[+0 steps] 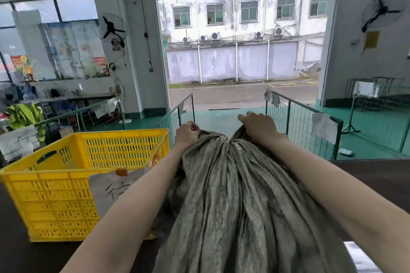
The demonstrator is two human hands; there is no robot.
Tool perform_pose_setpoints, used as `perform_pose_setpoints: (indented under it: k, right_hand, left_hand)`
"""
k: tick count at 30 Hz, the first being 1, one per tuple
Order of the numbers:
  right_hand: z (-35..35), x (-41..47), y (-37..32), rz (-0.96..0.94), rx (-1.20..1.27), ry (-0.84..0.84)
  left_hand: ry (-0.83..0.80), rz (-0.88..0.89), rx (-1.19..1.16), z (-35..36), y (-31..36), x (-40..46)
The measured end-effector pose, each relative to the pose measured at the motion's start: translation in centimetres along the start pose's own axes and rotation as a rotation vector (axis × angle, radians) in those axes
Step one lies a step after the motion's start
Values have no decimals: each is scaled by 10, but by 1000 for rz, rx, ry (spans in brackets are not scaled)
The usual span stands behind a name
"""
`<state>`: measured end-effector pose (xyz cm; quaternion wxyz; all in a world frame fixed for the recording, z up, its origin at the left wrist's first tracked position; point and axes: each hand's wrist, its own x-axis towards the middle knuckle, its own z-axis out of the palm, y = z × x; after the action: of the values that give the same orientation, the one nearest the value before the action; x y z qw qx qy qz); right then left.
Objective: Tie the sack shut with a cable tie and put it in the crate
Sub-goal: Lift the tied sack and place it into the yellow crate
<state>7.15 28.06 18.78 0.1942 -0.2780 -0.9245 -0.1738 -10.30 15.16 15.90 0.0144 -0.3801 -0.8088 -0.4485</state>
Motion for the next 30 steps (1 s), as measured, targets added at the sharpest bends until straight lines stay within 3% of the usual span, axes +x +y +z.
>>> perform_pose_setpoints:
  k: [5,8,11,15,18,21,28,30]
  right_hand:
    - [26,-17,-10,56,13,-199]
    - [47,-30,-15,75,51,-229]
    - [50,-29,-19,111,247,-249]
    - [48,-39,-25,-42,558,-447]
    - [58,-62,-29,-35,456,-555]
    - [65,-77,-28,-22,441,-544]
    - [65,-96,-32,-108,346,-461]
    - [66,-101,-34,-110,339,-395]
  left_hand:
    - [-56,-49,64,39,-30,-15]
    - [0,-152,87,57,-61,-25]
    - [26,-168,322,52,-83,-20]
    - [-321,-125,270,28,-68,-25]
    - [-573,-127,122,11,-50,-46]
    - [-762,-80,139,7,-39,-65]
    - [-921,-122,317,5,-68,-72]
    - [-897,-104,354,6,-77,-78]
